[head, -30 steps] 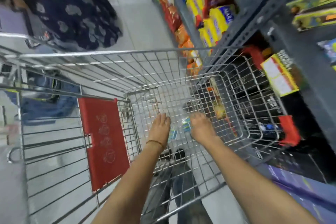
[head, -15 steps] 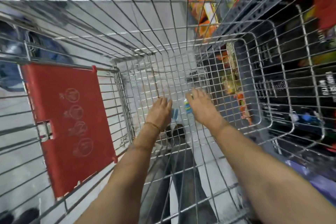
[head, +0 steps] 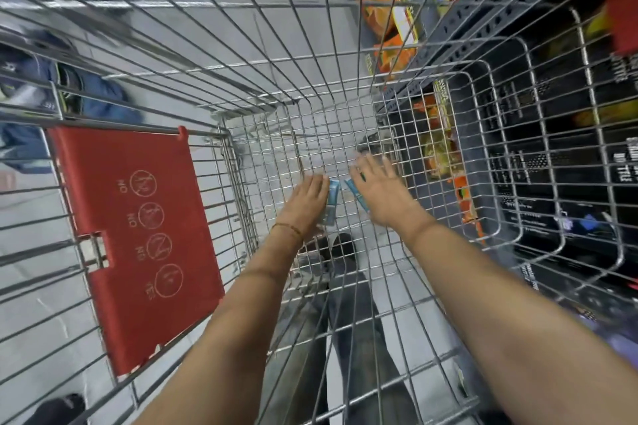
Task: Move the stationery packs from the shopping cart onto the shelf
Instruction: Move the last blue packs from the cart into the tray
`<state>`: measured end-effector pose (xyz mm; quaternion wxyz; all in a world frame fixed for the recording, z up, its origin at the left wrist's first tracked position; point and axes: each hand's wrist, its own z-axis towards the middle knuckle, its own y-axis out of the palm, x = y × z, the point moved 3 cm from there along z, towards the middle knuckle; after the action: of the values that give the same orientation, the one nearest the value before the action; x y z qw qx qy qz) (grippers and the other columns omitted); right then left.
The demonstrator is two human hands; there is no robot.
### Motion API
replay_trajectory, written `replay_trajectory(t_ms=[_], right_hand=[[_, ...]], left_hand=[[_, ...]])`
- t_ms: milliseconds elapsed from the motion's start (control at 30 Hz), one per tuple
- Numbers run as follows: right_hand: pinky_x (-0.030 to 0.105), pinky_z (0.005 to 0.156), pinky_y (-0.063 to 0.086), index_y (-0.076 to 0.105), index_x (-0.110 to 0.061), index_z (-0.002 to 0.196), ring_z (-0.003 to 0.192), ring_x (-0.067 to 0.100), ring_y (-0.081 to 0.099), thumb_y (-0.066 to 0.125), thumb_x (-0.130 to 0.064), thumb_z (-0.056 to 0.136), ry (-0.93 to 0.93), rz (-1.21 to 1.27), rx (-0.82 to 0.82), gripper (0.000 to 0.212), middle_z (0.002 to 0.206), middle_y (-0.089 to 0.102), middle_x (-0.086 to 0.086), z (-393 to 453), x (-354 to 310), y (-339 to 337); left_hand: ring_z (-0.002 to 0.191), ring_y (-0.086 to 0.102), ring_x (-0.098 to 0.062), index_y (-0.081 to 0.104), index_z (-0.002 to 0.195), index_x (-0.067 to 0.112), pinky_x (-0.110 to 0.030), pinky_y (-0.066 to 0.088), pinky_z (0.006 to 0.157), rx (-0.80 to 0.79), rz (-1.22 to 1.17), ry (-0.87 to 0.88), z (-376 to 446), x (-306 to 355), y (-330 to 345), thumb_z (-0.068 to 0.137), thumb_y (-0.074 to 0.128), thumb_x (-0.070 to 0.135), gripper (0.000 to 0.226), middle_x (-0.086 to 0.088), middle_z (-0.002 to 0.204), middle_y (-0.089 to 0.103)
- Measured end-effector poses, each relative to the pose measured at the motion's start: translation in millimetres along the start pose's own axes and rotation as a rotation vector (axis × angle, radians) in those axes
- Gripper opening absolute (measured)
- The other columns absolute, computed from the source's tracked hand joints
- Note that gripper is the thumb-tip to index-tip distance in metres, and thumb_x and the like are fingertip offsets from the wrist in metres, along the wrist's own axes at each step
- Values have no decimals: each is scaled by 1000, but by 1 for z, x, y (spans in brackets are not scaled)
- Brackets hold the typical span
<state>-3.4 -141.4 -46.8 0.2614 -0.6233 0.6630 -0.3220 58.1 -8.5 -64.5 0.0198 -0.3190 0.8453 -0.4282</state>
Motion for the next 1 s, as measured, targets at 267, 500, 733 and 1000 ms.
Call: replay_trajectory(t_ms=[267, 500, 733, 1000], right_hand=[[38, 110, 39, 28, 3, 140, 126, 31, 42, 71, -11, 76, 19, 43, 6, 78, 136, 40, 18, -4, 2, -1], [38, 92, 49, 50, -8, 119, 98, 25, 57, 78, -43, 64, 42, 147, 48, 71, 109, 60, 8, -30, 12, -39], [43, 94, 49, 50, -3, 121, 112, 31, 50, 77, -41, 68, 273, 376, 165, 71, 121, 52, 15, -131, 55, -107], [40, 96, 44, 41, -3, 132, 121, 33, 44, 76, -36, 68, 527, 498, 496, 80, 129, 45, 15, -311, 99, -157]], left_hand=[[128, 42, -30, 25, 141, -1, -38, 38, 113, 65, -62, -41, 3, 5, -8, 81, 68, 20, 76, -18, 138, 41], [121, 46, -26, 30, 139, 2, -34, 40, 109, 118, -38, -59, -16, 11, -52, 79, 71, 19, 74, -14, 133, 45], [120, 45, -31, 34, 136, 1, -34, 41, 100, 210, -27, 58, -64, 67, -148, 78, 68, 10, 67, -16, 133, 43], [125, 42, -33, 30, 141, 2, -37, 36, 105, 320, 63, 331, -127, 193, -237, 77, 73, 20, 79, -17, 137, 40]])
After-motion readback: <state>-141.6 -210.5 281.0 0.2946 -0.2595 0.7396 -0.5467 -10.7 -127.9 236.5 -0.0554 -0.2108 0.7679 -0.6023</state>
